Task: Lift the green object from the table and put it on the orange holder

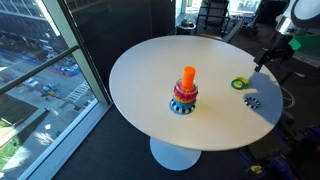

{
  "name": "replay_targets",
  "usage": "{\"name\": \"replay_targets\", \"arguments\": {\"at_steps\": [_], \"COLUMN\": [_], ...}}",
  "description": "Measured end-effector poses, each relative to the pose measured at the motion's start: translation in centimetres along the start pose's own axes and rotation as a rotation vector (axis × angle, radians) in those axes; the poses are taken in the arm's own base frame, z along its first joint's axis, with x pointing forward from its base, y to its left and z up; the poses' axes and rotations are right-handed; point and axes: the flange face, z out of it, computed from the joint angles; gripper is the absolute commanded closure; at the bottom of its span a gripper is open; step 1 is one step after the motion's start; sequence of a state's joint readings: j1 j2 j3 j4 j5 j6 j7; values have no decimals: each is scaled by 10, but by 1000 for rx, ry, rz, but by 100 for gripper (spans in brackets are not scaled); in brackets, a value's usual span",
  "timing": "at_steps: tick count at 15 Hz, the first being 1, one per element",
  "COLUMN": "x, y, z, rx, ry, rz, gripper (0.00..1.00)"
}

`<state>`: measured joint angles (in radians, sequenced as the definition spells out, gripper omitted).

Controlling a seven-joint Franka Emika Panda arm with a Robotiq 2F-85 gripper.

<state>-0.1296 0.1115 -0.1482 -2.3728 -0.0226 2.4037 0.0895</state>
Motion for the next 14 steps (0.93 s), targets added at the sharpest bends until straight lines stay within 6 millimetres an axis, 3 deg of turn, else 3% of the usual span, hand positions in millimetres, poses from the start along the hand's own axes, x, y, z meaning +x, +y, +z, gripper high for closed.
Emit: {"name": "replay_targets", "arguments": {"at_steps": [7, 14], "x": [3, 9], "y": [-7, -29], "z": [42, 56], "rx": [-16, -31], "ry": [-15, -23], "rz": [-13, -62], "gripper": [0, 0]}}
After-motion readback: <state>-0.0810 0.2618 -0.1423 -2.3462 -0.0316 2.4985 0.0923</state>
